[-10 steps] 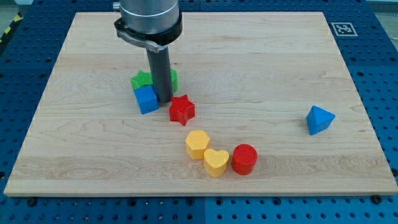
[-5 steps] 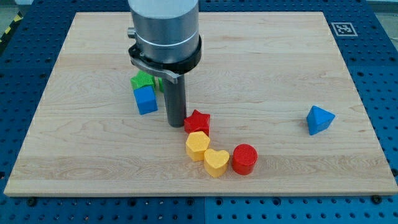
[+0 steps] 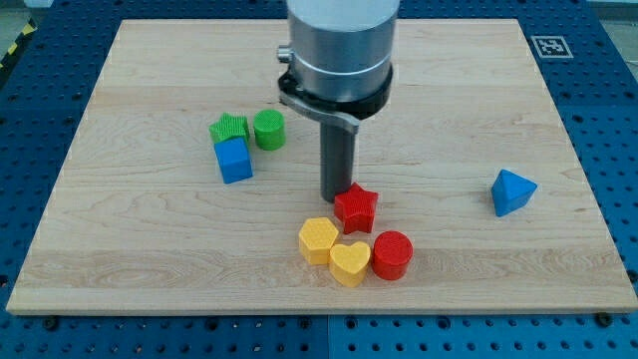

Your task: Move red star closer to yellow heart

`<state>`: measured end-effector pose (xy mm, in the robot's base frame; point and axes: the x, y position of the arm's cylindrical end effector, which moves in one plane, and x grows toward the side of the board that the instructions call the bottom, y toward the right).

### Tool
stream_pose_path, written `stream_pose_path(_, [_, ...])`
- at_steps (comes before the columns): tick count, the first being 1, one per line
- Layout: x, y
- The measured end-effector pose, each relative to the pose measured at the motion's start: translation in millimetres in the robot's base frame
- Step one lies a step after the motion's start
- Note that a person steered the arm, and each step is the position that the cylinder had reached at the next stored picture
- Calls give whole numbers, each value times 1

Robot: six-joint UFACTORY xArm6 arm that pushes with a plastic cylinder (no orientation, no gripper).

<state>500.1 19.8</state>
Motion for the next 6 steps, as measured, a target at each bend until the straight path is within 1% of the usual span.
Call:
stream_pose_path(2, [-36, 36])
stream_pose_path(3, [-35, 42])
stream_pose_path(6, [0, 24])
